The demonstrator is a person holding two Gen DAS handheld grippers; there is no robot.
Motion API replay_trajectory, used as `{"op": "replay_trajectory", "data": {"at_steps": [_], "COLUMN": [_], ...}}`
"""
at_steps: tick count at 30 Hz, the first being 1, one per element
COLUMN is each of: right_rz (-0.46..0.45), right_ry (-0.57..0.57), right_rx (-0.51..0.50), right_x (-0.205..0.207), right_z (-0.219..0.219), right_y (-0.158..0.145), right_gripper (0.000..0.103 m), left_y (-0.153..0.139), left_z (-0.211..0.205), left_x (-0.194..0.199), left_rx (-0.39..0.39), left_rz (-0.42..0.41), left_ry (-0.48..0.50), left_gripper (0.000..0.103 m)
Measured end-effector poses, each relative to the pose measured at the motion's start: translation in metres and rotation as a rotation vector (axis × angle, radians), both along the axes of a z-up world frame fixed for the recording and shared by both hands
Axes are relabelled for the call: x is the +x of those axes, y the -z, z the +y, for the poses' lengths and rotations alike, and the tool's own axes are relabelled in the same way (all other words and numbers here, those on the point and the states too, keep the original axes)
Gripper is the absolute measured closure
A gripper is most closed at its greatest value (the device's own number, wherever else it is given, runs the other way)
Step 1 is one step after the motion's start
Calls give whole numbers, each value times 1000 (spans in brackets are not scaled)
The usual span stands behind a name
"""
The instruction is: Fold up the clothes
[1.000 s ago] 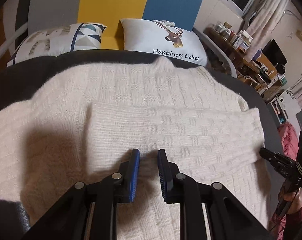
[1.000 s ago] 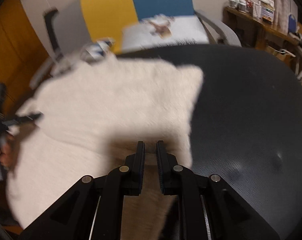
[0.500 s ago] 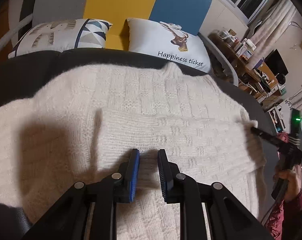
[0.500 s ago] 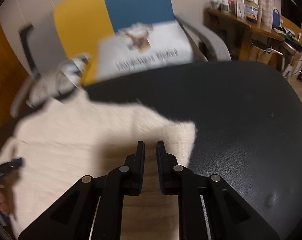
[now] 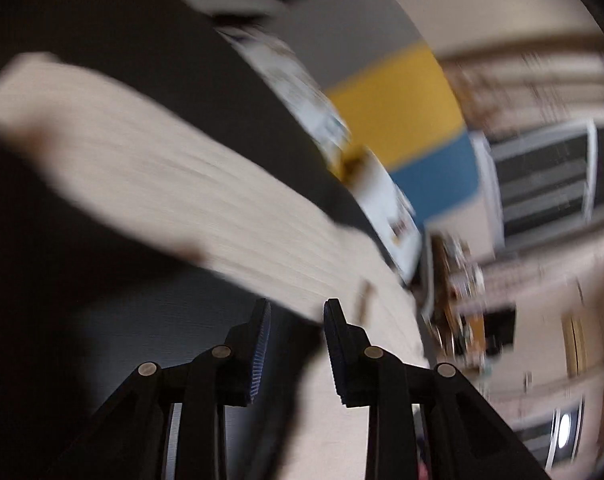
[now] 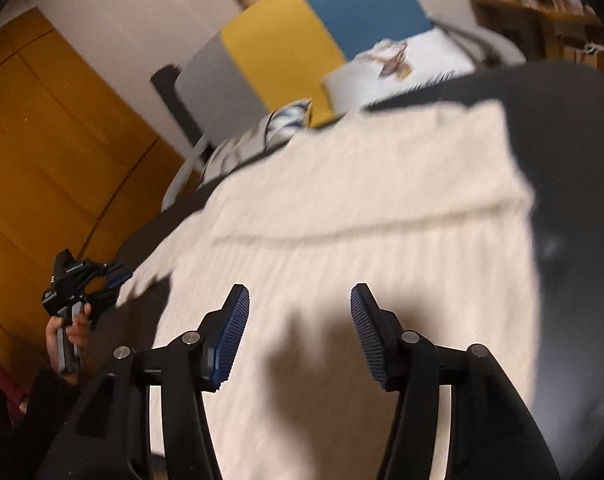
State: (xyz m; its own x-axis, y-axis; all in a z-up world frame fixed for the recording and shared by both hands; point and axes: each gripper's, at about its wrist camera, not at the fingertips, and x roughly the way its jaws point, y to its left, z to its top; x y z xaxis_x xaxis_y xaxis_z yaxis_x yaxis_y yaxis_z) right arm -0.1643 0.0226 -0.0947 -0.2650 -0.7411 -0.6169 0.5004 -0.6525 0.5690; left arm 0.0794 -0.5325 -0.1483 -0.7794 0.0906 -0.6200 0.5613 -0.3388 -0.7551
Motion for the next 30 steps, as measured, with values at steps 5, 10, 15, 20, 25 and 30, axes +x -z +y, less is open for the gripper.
{"op": "replay_trajectory", "data": {"at_steps": [5,10,15,20,25,30], "right_rz": [-60,-65,-61,-58,-55,-48], "right_ry": [-94,-165,-188,-192,-188,-197], "right_rx": [-8,60,93,118,133,152], "right_x": [34,55,66,68,64,66], "right_z": [-38,-71,-84,-95,-104,-113], "right_y": [4,3,1,-2,-3,-4], "right_gripper": [46,46,46,46,46,46], "left_y": [27,55,76,93,99,100], "left_z": [-63,-99,-119,-135,-146,-159], "left_x": [86,122,128,119,107,98], "left_rx": [86,186,251,299,307,310], "left_rz": [-41,-19,32,38,57,68], "left_ry": [-246,-401,-481,-528,-537,-542], "left_gripper": [75,74,73,73,71,71]}}
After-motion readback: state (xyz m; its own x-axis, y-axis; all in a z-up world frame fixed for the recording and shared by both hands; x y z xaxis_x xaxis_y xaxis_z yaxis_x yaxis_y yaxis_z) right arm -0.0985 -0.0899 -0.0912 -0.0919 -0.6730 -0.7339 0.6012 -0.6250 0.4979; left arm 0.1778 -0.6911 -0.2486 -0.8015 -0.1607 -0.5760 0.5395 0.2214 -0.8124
